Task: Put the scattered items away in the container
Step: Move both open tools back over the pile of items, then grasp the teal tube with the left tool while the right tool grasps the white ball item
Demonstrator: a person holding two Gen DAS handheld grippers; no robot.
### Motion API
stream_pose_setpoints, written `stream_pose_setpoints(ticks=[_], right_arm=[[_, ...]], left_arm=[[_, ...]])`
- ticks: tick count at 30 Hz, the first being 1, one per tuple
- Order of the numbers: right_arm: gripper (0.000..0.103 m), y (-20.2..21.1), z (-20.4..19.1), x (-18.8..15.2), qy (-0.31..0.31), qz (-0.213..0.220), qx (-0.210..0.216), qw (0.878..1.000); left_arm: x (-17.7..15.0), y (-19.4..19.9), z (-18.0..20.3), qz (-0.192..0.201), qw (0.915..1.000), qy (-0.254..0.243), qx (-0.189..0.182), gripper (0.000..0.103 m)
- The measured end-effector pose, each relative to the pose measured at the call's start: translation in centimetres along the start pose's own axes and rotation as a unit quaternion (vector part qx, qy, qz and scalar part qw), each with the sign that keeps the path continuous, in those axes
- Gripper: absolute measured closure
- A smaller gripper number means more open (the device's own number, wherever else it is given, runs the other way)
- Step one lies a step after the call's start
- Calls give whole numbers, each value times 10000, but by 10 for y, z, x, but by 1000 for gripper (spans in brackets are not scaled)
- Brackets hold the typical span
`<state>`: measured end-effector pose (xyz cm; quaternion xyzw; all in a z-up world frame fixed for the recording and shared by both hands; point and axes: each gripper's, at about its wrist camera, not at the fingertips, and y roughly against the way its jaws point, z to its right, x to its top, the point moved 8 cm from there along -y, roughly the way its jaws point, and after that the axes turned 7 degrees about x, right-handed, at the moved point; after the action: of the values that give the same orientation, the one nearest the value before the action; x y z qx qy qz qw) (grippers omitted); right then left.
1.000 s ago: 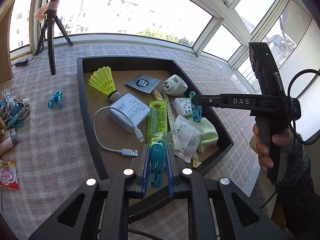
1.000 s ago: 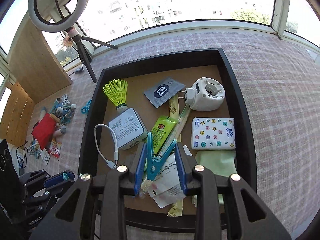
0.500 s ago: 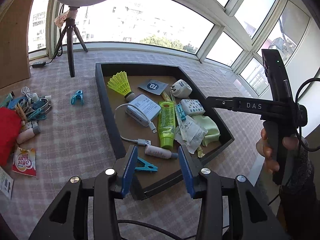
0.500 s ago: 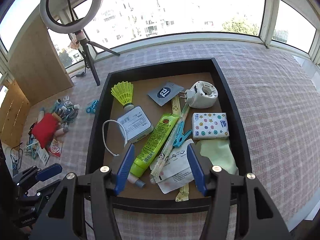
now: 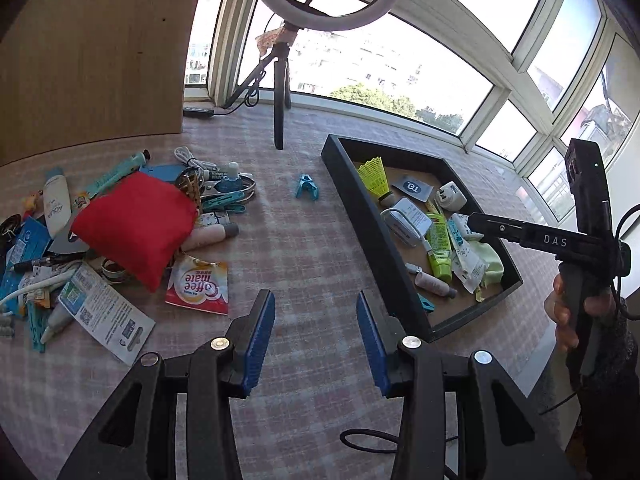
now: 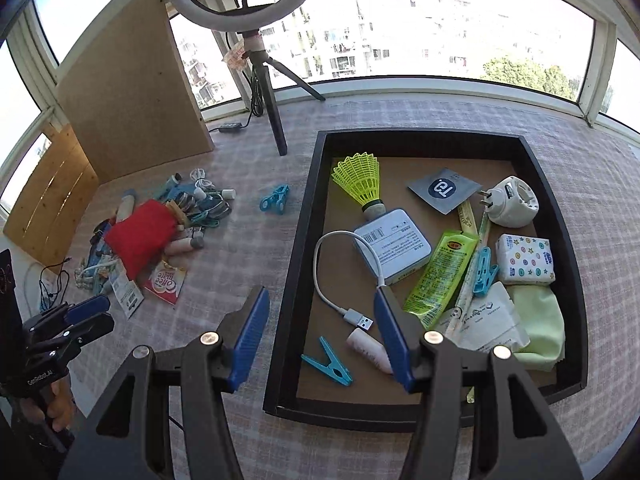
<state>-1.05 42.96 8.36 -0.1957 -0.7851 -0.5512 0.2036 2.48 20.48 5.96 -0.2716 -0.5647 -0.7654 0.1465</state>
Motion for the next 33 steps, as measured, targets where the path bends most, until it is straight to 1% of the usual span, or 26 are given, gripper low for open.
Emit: stream_pose_setpoints(ticks=[6, 10, 11, 14, 16, 17, 18, 20, 26, 29, 33], right_arm=[[49, -34, -56, 17, 189, -3, 254, 9995], [50, -67, -86, 32, 309, -38, 308, 9990], [50, -76, -93, 36, 336, -53, 308, 9989], [50, -104, -113, 48, 416, -100, 309, 9986], [50, -123, -126, 56, 470, -131, 309, 9983], [50, -132, -131, 59, 473, -152, 317, 9983], [50, -139, -133, 62, 477, -172, 319, 9982], [50, -153, -138, 67, 519, -202, 305, 9980], [50, -189, -146, 78, 612, -333, 247, 9973], [50, -198, -145, 81, 552, -376, 330, 9972], [50, -209, -143, 82, 576, -465, 348, 9967]], left_arm=[[24, 20, -89, 205, 9977, 25, 650, 63], [53, 22, -143, 306, 9940, -128, 1046, 63], [61, 21, -152, 337, 9935, -196, 1068, 63], [83, 4, -182, 240, 9914, -360, 1237, 63], [95, -15, -196, 101, 9919, -443, 1183, 63], [100, -27, -203, 31, 9913, -482, 1223, 63], [105, -38, -208, -40, 9905, -546, 1264, 63], [112, -63, -213, -217, 9897, -702, 1229, 63], [121, -127, -212, -709, 9855, -1126, 1053, 62], [121, -149, -212, -880, 9825, -1283, 1021, 62], [126, -167, -214, -983, 9810, -1343, 995, 61]])
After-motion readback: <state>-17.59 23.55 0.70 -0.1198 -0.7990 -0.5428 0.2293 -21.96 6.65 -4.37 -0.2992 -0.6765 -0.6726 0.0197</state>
